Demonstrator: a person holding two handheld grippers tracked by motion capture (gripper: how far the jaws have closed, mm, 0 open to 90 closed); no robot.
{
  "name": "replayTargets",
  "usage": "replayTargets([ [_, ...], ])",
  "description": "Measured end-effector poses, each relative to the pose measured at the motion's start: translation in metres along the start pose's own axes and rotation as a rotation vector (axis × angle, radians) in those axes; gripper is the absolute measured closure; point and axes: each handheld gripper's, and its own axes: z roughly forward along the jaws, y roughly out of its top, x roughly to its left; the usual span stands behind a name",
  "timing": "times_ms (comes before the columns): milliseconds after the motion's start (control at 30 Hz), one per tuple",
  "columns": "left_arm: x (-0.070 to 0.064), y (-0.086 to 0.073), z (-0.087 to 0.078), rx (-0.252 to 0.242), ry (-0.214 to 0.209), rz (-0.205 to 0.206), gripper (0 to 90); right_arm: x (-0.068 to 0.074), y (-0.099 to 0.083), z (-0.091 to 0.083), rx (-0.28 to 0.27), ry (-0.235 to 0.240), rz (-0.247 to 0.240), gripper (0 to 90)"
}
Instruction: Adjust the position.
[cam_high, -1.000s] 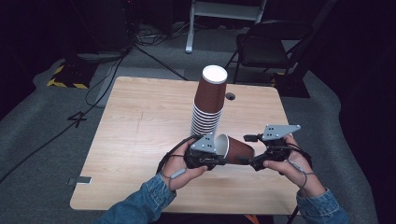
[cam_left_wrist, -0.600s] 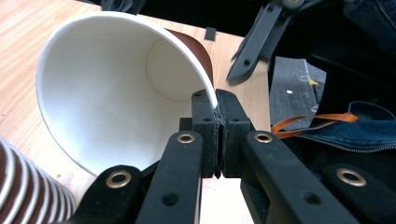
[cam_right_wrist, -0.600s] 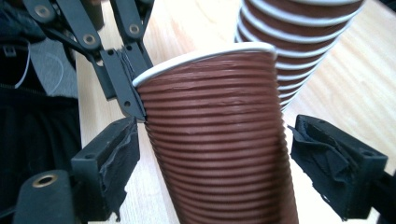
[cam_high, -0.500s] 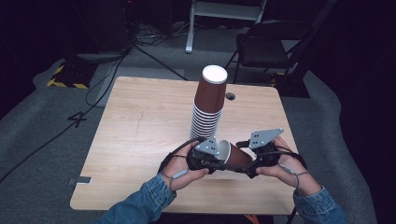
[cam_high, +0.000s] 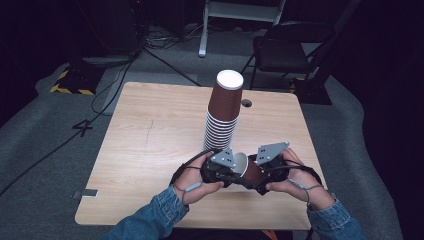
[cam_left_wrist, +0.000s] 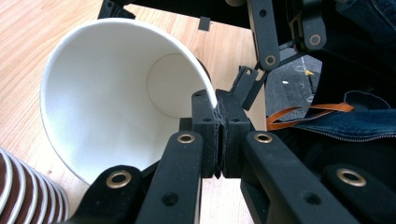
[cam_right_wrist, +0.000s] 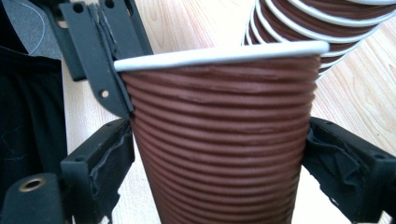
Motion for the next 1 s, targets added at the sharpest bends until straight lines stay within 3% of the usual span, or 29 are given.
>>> replayTargets([
  [200,0.0,0.0,0.0,0.002,0.001,-0.004,87.3,0.002,0.003,0.008,0.023,-0.015,-0.018,10.2],
  [833,0.003,-0.003,0.002,0.008,0.004,-0.015,86.9,0.004,0.005,0.018,0.045,-0.044,-0.013,12.4],
  [867,0.003,-0.003,0.002,0.001,0.006,-0.016,85.7,0.004,0.005,0.018,0.051,-0.044,-0.01,12.6],
  [933,0.003,-0.003,0.003,-0.019,0.024,-0.035,71.0,0.005,0.005,0.019,0.063,-0.043,-0.006,13.0],
  [1000,0.003,-0.003,0.002,-0.011,0.034,-0.035,64.5,0.005,0.004,0.019,0.067,-0.041,-0.003,13.2],
])
